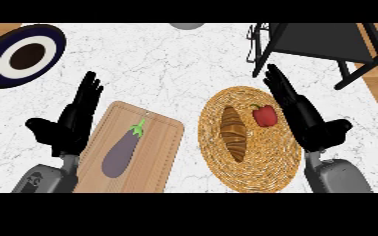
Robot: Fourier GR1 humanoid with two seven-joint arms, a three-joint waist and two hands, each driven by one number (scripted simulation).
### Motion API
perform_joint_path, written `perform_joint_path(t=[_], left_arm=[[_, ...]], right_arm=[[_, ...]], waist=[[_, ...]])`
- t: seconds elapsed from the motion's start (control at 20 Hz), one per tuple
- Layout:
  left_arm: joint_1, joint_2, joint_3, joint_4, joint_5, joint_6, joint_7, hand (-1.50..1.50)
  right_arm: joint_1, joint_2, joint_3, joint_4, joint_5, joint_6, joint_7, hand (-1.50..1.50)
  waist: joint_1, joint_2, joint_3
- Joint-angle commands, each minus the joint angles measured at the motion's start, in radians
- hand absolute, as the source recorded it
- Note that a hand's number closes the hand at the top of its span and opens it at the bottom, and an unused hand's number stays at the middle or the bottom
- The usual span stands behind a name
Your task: Pick the bell pepper from the placemat and place it in the tiered shelf
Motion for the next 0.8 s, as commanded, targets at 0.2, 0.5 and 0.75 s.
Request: perform_joint_path(t=[0.2, 0.5, 0.75], left_arm=[[0.088, 0.055, 0.020, 0.089, 0.050, -0.029, 0.160, 0.00], [0.100, 0.054, -0.015, 0.096, 0.071, -0.081, 0.250, 0.00], [0.043, 0.041, 0.024, 0.164, 0.071, -0.095, 0.265, 0.00]], right_arm=[[-0.037, -0.239, -0.339, 0.002, -0.051, 0.063, -0.244, 1.50], [-0.009, -0.282, -0.427, 0.450, 0.008, 0.054, -0.310, -1.50], [0.019, -0.372, -0.407, 0.574, 0.043, 0.294, -0.575, -1.50]], waist=[[-0.004, 0.026, 0.025], [0.037, 0.032, 0.025], [0.024, 0.027, 0.023]])
